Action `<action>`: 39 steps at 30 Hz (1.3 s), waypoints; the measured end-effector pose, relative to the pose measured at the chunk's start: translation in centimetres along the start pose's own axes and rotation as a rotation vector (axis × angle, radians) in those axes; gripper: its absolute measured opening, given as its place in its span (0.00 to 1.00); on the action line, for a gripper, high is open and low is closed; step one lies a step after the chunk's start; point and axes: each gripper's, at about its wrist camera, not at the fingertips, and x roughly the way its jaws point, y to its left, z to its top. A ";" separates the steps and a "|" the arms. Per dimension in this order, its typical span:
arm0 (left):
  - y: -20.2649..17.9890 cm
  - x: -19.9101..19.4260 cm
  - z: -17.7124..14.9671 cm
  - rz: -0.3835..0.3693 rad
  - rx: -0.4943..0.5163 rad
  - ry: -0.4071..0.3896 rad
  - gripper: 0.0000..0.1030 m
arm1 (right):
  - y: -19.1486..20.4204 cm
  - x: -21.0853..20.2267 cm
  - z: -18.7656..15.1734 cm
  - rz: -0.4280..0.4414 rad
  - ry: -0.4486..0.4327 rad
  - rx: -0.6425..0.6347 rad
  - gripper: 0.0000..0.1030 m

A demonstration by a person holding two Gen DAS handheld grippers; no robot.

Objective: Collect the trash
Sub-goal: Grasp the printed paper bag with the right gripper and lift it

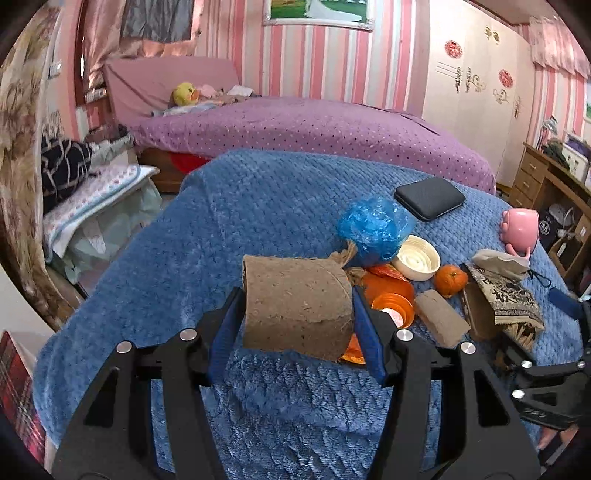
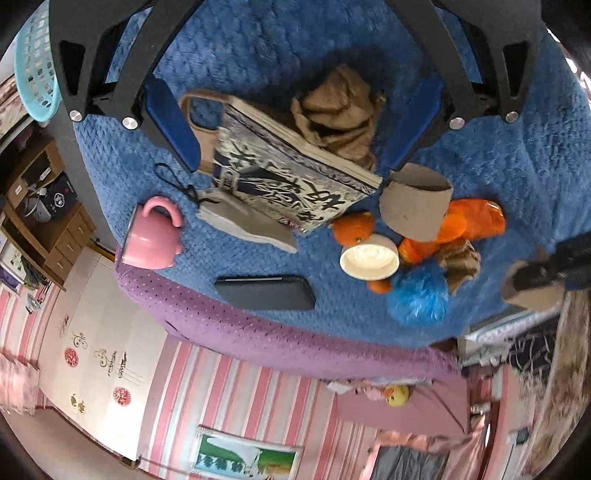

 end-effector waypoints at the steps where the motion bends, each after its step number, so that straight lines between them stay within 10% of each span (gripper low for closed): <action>1: 0.1 0.2 0.0 -0.004 -0.010 0.009 0.55 | 0.0 0.1 0.3 0.004 0.004 0.007 0.84; 6: -0.2 0.4 0.1 -0.025 -0.027 0.018 0.55 | -1.8 0.6 0.8 0.063 0.026 0.077 0.33; 21: -1.8 -0.5 0.3 -0.027 -0.016 -0.013 0.55 | -8.5 -0.3 -0.8 0.077 -0.019 0.191 0.09; 39: -5.6 -1.5 0.2 -0.058 0.039 -0.040 0.55 | -17.3 -4.8 -4.5 0.073 -0.109 0.296 0.08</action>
